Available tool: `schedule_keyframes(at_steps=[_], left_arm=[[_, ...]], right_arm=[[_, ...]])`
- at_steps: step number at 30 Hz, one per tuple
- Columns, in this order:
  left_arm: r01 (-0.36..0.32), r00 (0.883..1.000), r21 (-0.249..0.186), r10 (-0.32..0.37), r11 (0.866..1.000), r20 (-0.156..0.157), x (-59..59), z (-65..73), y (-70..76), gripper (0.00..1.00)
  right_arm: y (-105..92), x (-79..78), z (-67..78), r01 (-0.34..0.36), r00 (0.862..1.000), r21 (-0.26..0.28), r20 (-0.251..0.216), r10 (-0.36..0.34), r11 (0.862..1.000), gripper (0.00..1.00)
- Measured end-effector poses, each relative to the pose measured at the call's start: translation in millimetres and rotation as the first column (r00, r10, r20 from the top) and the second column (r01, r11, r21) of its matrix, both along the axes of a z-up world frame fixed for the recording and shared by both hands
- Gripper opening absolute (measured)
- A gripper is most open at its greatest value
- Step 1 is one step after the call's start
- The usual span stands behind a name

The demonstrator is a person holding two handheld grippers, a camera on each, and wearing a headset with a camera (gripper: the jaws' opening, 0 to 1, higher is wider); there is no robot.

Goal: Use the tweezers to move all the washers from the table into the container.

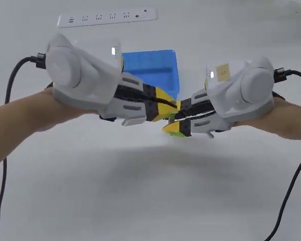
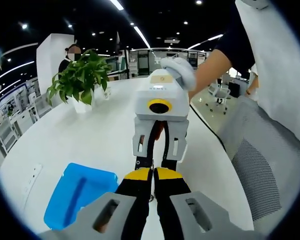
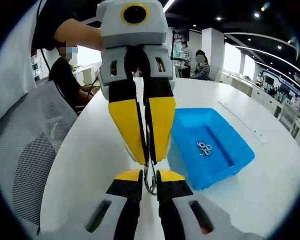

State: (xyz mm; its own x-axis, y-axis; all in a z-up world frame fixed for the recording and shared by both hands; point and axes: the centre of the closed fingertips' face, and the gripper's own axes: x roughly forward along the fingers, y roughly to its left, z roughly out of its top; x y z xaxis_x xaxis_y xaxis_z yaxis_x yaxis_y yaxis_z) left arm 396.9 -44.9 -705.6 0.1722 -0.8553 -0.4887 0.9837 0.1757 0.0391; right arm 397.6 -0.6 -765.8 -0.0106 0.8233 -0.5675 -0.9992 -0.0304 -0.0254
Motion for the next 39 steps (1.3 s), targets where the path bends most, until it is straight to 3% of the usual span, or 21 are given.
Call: schedule_keyframes(at_steps=[4, 7, 16, 21, 24, 25, 28, 35, 39], left_arm=[[0.003, 1.000, 0.002, -0.003, 1.000, 0.003, -0.1, -0.4, -1.5, 0.05], [0.008, 1.000, 0.002, -0.008, 1.000, 0.003, -0.6, -1.2, -2.6, 0.06], [0.008, 1.000, 0.004, -0.008, 1.000, 0.007, -0.5, -2.2, -2.5, 0.06], [-0.008, 1.000, 0.035, 0.007, 0.999, 0.019, 1.7, -6.5, 0.5, 0.07], [-0.026, 1.000, 0.055, 0.026, 0.998, 0.003, 1.0, -10.8, 4.3, 0.08], [-0.038, 0.999, 0.045, 0.039, 0.998, -0.007, 1.3, -10.4, 4.4, 0.09], [-0.049, 0.999, 0.042, 0.049, 0.998, 0.004, 2.9, -9.8, 5.9, 0.16], [-0.048, 0.999, 0.050, 0.048, 0.998, -0.001, -0.1, -10.1, 6.8, 0.21], [-0.082, 0.997, 0.032, 0.081, 0.996, 0.017, 2.3, -4.6, 9.3, 0.25]], right_arm=[[-1.7, -0.7, -3.9, 0.000, 1.000, -0.003, -0.032, 0.000, 1.000, 0.11], [-4.1, -2.1, -10.0, -0.013, 1.000, -0.031, -0.014, 0.013, 0.999, 0.11], [-3.8, -3.1, -11.6, -0.026, 1.000, -0.028, 0.009, 0.026, 0.999, 0.10], [-2.4, -1.8, -11.5, -0.013, 1.000, -0.020, 0.002, 0.013, 1.000, 0.09], [-1.3, -2.5, -11.3, -0.016, 1.000, -0.023, 0.005, 0.016, 1.000, 0.09], [-1.0, -2.8, -11.2, -0.017, 1.000, -0.023, 0.006, 0.017, 1.000, 0.09], [-1.1, -1.0, -10.2, -0.005, 1.000, -0.019, 0.005, 0.005, 1.000, 0.09], [-0.4, 0.4, -6.5, 0.007, 1.000, -0.015, 0.000, -0.007, 1.000, 0.09], [0.8, -1.6, 0.2, 0.014, 1.000, -0.009, 0.000, -0.014, 1.000, 0.09]])
